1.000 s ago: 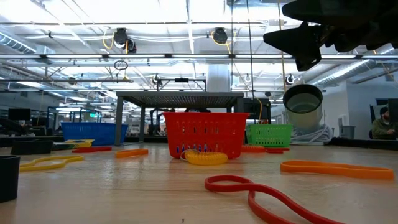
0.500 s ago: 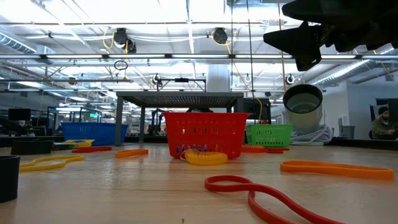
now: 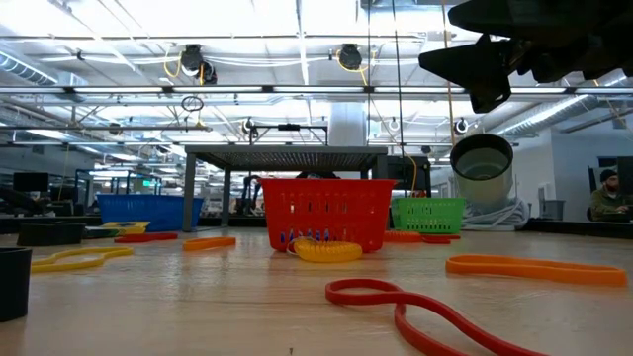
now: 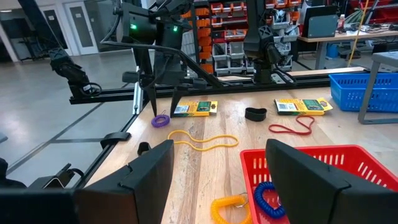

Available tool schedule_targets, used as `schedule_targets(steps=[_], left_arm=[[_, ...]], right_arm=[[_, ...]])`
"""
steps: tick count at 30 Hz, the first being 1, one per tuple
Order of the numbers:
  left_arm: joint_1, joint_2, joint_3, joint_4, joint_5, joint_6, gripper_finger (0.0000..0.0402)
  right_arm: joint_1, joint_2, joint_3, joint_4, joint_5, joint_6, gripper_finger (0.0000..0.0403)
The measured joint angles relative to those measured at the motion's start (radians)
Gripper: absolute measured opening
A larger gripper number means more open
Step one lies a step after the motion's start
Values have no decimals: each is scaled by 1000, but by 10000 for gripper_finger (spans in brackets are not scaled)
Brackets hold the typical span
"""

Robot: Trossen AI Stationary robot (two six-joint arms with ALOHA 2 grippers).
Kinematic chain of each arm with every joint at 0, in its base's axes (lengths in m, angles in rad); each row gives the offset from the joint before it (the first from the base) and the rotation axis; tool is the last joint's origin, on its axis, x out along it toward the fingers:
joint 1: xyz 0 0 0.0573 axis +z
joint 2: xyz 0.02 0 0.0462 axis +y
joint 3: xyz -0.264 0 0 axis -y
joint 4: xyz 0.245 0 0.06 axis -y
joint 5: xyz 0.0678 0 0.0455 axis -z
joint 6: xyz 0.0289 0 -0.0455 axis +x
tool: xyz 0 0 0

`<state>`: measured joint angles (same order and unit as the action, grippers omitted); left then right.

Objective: Pick & Place Office Desk Supplies
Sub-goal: Put the purple spring keychain into the red basket

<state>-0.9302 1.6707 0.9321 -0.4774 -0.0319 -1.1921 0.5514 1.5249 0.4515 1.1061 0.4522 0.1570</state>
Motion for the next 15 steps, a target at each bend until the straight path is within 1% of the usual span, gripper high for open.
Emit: schedule_targets(steps=[6, 11, 15], left_arm=[[0, 22, 1, 0, 6, -18, 170], [0, 46, 1, 1, 38, -18, 170], [0, 47, 2, 2, 29, -22, 170]], right_arm=[[0, 0, 0, 0, 0, 0, 247], [0, 0, 0, 0, 0, 0, 247], [0, 0, 0, 0, 0, 0, 247]])
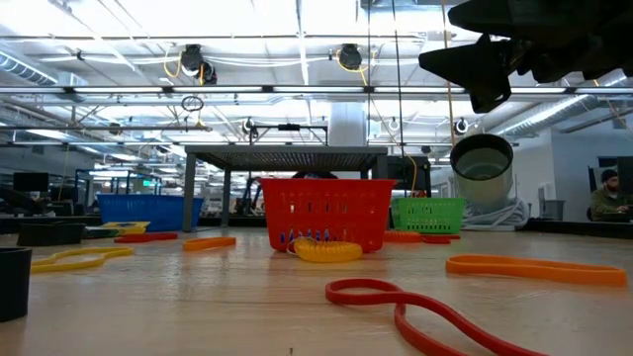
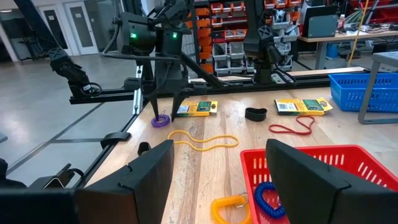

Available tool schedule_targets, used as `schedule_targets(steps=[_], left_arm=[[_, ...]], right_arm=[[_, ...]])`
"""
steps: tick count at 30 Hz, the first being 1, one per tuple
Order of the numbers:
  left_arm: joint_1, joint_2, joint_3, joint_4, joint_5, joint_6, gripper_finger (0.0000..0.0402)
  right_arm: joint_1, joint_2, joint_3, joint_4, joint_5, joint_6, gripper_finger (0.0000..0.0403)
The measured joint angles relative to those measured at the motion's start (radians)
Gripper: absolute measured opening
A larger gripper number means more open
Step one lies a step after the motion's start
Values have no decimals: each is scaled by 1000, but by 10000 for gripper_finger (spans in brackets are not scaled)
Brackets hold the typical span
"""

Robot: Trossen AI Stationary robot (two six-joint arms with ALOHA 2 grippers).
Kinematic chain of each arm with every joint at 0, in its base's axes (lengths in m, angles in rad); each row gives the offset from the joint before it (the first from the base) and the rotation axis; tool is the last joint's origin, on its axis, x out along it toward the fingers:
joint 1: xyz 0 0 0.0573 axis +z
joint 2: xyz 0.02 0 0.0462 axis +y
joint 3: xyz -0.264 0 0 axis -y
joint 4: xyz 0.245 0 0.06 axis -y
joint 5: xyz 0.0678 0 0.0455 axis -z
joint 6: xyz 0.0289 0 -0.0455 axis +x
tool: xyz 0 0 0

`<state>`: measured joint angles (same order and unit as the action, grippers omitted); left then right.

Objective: Pick & Place Office Desk Supplies
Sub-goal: Put the purple spring keychain into the red basket

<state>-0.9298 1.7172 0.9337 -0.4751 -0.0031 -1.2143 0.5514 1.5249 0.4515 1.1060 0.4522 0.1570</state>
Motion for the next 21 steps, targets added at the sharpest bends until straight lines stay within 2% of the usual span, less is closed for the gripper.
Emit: schedule_targets(steps=[6, 9, 12, 17, 21], left_arm=[[0, 0, 0, 0, 6, -26, 170], [0, 0, 0, -2, 17, -33, 157], [1, 1, 0, -8, 24, -42, 118], [3, 2, 0, 7, 47, -61, 20], [13, 2, 0, 13, 92, -78, 15]], right_arm=[[0, 0, 0, 0, 0, 1, 247], [0, 0, 0, 0, 0, 3, 247], [0, 0, 0, 0, 0, 3, 247], [0, 0, 0, 0, 0, 4, 247], [0, 0, 0, 0, 0, 4, 247]])
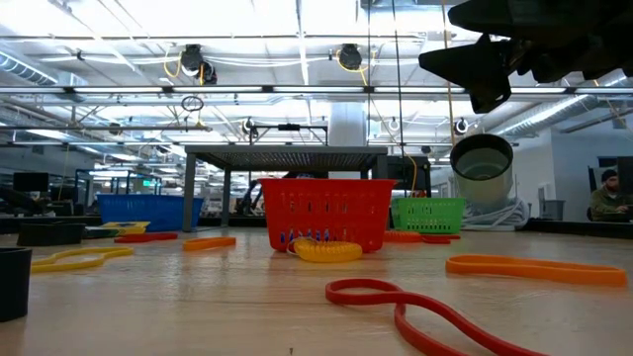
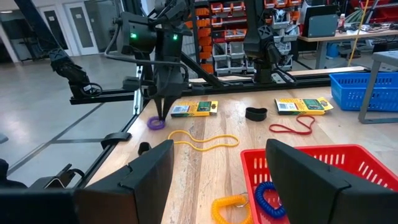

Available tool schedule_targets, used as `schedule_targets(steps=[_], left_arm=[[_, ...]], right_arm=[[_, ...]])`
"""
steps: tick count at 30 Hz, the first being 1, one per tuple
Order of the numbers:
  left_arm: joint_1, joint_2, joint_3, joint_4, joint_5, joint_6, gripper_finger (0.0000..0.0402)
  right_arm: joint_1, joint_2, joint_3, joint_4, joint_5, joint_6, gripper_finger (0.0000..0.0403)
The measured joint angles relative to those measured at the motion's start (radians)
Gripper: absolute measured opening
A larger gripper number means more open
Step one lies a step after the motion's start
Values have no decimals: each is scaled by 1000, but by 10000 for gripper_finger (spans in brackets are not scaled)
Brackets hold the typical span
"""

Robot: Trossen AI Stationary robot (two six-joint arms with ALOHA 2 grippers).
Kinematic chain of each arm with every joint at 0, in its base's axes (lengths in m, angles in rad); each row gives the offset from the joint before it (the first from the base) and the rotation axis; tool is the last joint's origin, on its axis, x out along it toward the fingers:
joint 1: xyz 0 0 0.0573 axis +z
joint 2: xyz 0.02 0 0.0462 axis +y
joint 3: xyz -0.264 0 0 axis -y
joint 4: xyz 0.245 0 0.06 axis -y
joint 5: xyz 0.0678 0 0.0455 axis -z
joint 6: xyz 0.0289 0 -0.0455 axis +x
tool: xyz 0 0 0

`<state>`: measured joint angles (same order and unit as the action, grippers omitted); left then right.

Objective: Pick & Place Office Desk Supplies
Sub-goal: Put the purple spring keychain into the red basket

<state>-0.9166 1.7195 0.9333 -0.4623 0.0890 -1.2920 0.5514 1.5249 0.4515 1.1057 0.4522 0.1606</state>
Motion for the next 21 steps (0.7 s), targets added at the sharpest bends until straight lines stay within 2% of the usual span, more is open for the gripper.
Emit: schedule_targets(steps=[7, 11, 16, 21], left_arm=[[15, -48, -1, -5, -1, 52, 6], [28, -112, -1, -9, -43, 108, 5], [38, -211, -1, -26, -137, 211, 4], [40, -310, -1, -58, -287, 305, 3]], right_arm=[[0, 0, 0, 1, 0, 0, 247], [0, 0, 0, 2, 0, 0, 247], [0, 0, 0, 2, 0, 0, 247], [0, 0, 0, 3, 0, 0, 247]])
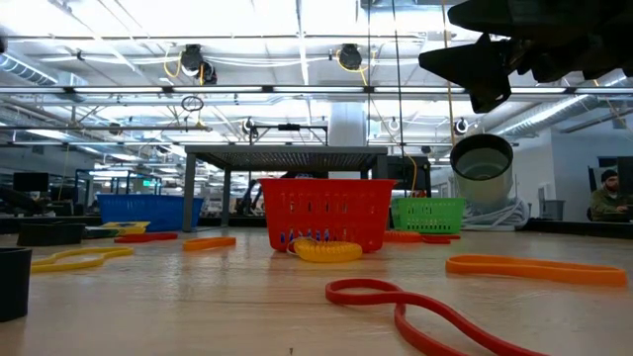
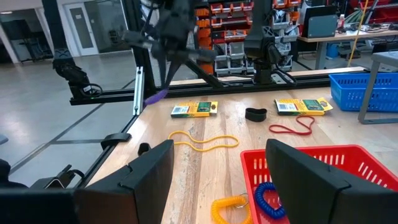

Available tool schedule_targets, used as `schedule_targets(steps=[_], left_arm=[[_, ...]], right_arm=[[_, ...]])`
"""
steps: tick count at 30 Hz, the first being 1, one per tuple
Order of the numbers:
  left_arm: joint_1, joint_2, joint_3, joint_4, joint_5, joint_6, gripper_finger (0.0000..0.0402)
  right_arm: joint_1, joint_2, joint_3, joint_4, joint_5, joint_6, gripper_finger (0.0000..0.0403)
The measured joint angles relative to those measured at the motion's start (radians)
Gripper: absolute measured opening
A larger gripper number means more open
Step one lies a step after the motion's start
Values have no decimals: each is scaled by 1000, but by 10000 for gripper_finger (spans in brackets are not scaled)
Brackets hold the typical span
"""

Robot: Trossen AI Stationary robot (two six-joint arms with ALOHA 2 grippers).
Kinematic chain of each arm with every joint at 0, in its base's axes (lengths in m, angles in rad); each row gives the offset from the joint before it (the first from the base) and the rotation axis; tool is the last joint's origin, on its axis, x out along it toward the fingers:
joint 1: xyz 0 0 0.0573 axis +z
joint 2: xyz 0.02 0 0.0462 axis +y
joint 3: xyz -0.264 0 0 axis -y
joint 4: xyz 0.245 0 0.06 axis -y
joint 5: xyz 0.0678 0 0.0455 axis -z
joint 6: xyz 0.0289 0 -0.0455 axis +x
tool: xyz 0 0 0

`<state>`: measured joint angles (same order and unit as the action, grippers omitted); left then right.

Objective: Pick & Place Office Desk Supplies
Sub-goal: Put the purple spring keychain into the red basket

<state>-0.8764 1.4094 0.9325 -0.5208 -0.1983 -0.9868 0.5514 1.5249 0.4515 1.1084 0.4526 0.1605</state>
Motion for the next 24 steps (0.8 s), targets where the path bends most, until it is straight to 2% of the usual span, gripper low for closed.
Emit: schedule_targets(steps=[3, 8, 10, 19, 24], left_arm=[[0, -42, 0, -1, -107, 80, 3], [3, -93, 0, 13, -368, 216, 4], [18, -103, 0, 49, -418, 282, 4], [180, -105, 0, 295, -359, 616, 3], [297, -103, 0, 363, -351, 718, 3]], right_arm=[[0, 0, 0, 0, 0, 0, 247], [0, 0, 0, 1, 0, 10, 247], [0, 0, 0, 1, 0, 9, 247], [-11, 0, 0, 2, 0, 11, 247], [-11, 0, 0, 1, 0, 11, 247]])
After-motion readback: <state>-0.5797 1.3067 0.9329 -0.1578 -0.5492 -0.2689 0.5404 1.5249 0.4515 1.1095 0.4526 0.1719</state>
